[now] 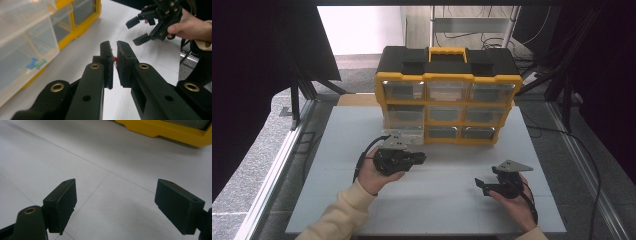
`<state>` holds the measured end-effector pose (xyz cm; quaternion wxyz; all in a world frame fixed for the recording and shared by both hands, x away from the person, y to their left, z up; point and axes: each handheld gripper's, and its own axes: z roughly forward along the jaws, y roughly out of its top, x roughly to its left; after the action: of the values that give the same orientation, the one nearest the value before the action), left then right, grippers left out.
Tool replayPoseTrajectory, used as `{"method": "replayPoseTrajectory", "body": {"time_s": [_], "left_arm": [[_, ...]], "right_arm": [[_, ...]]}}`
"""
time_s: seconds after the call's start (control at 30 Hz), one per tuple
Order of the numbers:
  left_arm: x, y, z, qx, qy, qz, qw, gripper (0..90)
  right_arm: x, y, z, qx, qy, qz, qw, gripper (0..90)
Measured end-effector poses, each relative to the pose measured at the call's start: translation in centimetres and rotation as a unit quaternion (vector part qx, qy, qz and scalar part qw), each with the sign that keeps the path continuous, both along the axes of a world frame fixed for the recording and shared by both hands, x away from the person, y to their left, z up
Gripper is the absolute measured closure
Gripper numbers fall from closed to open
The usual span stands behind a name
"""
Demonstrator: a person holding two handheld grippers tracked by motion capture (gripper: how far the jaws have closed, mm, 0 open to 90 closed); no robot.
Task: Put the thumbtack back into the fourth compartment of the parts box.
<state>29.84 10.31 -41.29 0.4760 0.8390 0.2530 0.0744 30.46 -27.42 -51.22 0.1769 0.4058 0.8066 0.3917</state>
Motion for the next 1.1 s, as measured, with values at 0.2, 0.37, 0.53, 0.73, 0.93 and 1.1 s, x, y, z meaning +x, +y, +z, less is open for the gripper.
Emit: {"method": "replayPoseTrajectory", "body": {"time_s": [0.2,0.37,0.53,0.73,0.93,1.1], "left_arm": [[-0.1,1.3,0.9,-0.014,-0.006,0.01,0.9998,83.3],[0.0,2.4,1.5,-0.03,-0.008,0.019,0.9993,83.3],[-0.1,3.1,2.1,-0.036,-0.017,0.026,0.9989,83.3],[-0.2,4.2,3.1,-0.054,-0.025,0.031,0.9977,83.3],[-0.2,4.8,4.1,-0.066,-0.037,0.04,0.9963,83.3],[-0.2,5.1,5.1,-0.076,-0.05,0.045,0.9949,83.3]], "right_arm": [[0.0,0.0,0.0,0.0,0.0,0.0,1.0,18.1],[0.0,0.0,0.0,-0.001,0.0,0.0,1.0,18.1],[0.0,0.0,0.0,-0.002,0.0,0.0,1.0,18.1],[0.0,0.0,0.0,-0.002,0.0,-0.002,1.0,18.1],[0.0,0.0,0.0,-0.001,-0.001,-0.001,1.0,18.1],[0.0,-0.1,0.0,0.003,-0.002,-0.001,1.0,18.2]]}}
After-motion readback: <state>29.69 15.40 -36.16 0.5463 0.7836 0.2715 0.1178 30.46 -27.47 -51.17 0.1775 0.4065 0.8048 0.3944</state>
